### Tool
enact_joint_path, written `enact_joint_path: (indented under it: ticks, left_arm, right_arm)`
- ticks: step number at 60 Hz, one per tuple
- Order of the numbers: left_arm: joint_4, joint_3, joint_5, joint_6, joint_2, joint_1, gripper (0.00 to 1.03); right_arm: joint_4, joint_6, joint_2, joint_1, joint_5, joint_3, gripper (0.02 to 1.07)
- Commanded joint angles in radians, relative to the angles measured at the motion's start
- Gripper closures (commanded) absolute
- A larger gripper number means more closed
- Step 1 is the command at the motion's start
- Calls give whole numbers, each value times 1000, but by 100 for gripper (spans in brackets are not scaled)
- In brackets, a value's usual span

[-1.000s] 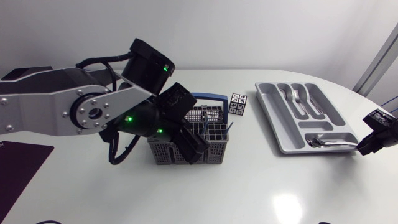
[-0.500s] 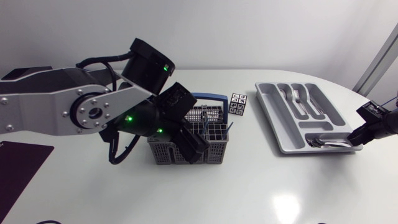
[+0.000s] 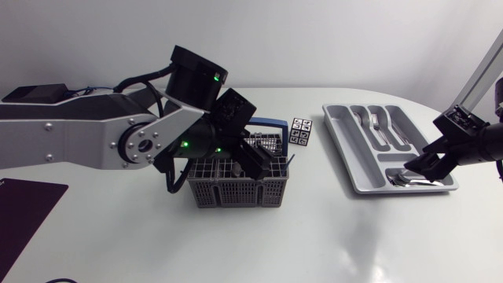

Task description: Transfer all utensils from the basket to the drawer tray.

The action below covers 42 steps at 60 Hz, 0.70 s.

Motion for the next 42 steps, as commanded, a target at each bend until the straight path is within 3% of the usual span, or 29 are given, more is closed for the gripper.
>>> enact_joint_path:
  ticks: [1,15,32,34,42]
  left_arm:
    - [44,-46,-20,15,32,8,17]
    - [74,-56,-43,21,71,13,31]
    - [158,-107,-61,29,80,5,66]
    - [173,-111,-63,29,80,4,75]
    - [192,-121,-63,29,74,-1,93]
  right_arm:
    - [-13,65,-71,70,1,-57,17]
    - [-26,145,-158,217,22,-121,15]
    - [-10,188,-177,297,38,-180,15]
    - [-9,193,-181,309,45,-184,15]
    - [-6,200,-186,325,51,-187,15]
